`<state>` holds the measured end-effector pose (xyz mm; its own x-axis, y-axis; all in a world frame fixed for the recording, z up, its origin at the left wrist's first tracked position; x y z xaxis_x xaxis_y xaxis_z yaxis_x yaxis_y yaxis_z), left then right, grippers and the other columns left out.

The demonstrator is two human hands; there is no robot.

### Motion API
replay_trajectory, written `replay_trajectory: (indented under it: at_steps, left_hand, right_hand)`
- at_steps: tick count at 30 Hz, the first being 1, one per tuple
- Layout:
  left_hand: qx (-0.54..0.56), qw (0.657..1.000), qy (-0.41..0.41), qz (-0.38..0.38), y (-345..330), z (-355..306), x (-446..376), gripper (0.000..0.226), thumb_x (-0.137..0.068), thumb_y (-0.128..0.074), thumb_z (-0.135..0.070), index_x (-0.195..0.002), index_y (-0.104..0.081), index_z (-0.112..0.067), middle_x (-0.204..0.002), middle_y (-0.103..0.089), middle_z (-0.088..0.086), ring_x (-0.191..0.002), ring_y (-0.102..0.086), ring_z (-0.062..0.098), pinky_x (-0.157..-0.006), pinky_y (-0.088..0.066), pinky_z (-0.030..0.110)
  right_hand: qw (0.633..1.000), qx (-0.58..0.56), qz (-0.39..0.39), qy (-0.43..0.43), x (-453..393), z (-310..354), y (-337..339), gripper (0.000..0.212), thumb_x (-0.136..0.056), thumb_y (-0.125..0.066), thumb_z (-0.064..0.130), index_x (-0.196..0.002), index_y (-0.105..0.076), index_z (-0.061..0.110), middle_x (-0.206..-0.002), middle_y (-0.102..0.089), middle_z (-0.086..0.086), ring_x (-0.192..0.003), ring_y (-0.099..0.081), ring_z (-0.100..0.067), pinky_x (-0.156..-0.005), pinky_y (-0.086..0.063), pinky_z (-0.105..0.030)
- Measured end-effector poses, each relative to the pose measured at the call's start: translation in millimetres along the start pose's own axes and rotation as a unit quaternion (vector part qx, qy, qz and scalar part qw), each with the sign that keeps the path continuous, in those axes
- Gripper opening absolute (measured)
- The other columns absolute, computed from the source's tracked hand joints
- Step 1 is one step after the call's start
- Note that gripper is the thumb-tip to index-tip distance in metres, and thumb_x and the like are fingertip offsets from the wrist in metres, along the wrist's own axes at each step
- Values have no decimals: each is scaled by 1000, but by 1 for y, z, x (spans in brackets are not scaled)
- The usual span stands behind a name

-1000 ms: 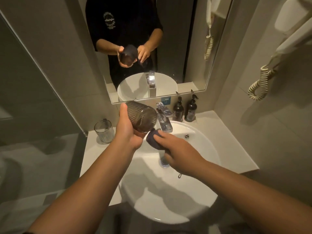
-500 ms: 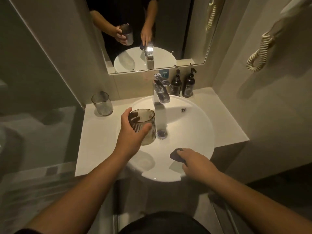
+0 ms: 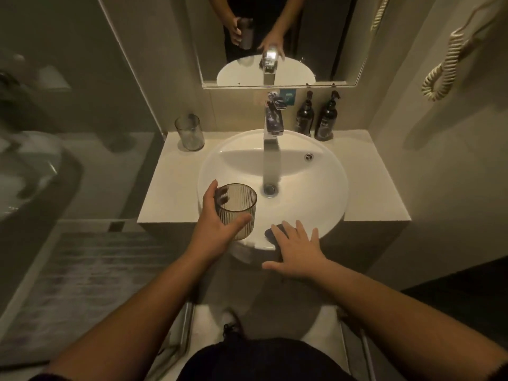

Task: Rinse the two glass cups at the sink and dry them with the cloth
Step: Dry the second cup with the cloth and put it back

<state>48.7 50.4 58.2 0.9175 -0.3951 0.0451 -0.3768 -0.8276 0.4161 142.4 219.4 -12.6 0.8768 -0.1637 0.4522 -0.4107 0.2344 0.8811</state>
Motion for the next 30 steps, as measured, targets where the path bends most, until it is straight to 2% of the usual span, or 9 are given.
replay_trajectory:
  at_steps: [3,6,8,11,15,20,24,26,30]
  left_hand:
    - [0,1000,2,-8,7,-1,12,100,-81,-81,-24,-156,-14,-26,-155,-37,-1,-135,-37,8,-112,-32,28]
    - [5,1000,-19,-6,14,-6,15,99,-80,-82,-22,-155,-17,-26,-153,-38,-5,-137,-38,8,-114,-33,26]
    - [4,999,-43,0,17,-14,14,96,-80,-82,-20,-151,-19,-30,-147,-37,-12,-136,-39,6,-108,-32,11]
    - [9,998,-66,12,21,-29,7,93,-78,-79,-34,-147,-16,-34,-147,-32,-15,-136,-34,3,-97,-27,-5]
    - [7,995,-79,64,32,-37,-13,94,-77,-67,-59,-145,-3,-47,-152,-20,-21,-141,-25,-1,-109,-24,9]
    - [-39,994,-70,75,58,-32,-71,92,-86,-68,-48,-154,-7,-40,-159,-25,-15,-138,-34,5,-112,-30,26]
    - [-33,995,-62,68,75,-22,-143,79,-86,-77,-30,-148,-29,-40,-134,-46,-27,-119,-50,7,-94,-41,17]
    - [-23,995,-63,74,81,-16,-183,77,-84,-80,-25,-147,-36,-34,-126,-51,-22,-118,-53,8,-98,-46,25]
    - [-6,993,-63,97,81,2,-265,72,-78,-83,-23,-139,-45,-34,-125,-59,-18,-121,-56,5,-108,-47,39]
  right_hand:
    - [995,-78,-56,27,15,3,36,101,-79,-50,76,-154,1,30,-164,9,-2,-150,6,-30,-116,-1,-58]
    - [962,-231,-111,96,35,19,79,95,-79,-68,58,-152,-12,34,-162,-14,4,-137,-41,-19,-112,-38,-42]
    - [943,-274,-122,143,42,33,103,92,-76,-74,54,-150,-21,36,-154,-34,9,-121,-52,-9,-99,-49,-34]
    - [918,-326,-147,172,39,47,132,79,-75,-78,47,-142,-38,35,-136,-53,14,-104,-54,-1,-85,-50,-20]
    - [908,-344,-178,160,17,50,154,72,-76,-81,34,-138,-45,27,-115,-52,19,-87,-55,5,-72,-44,-6]
    - [908,-332,-201,158,-38,59,179,75,-75,-83,28,-139,-45,27,-128,-56,11,-98,-54,0,-79,-45,-8]
    - [904,-339,-214,145,-102,68,200,74,-75,-82,21,-139,-46,24,-131,-57,4,-111,-57,-7,-92,-51,-20]
    - [903,-344,-220,132,-141,69,209,72,-75,-81,17,-138,-47,24,-131,-57,3,-112,-57,-9,-92,-51,-24]
    - [902,-353,-231,88,-212,67,222,71,-75,-79,20,-138,-47,29,-127,-60,5,-108,-61,-12,-87,-55,-34]
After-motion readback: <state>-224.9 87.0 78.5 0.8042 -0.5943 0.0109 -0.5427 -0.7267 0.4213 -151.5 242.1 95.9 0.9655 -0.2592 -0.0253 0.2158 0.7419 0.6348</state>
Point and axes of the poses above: each hand's wrist, its own x-axis away from the middle knuckle, its own y-axis out of the back of the hand, z = x × y, the point moved 4 cm from there along -x, towards the middle knuckle
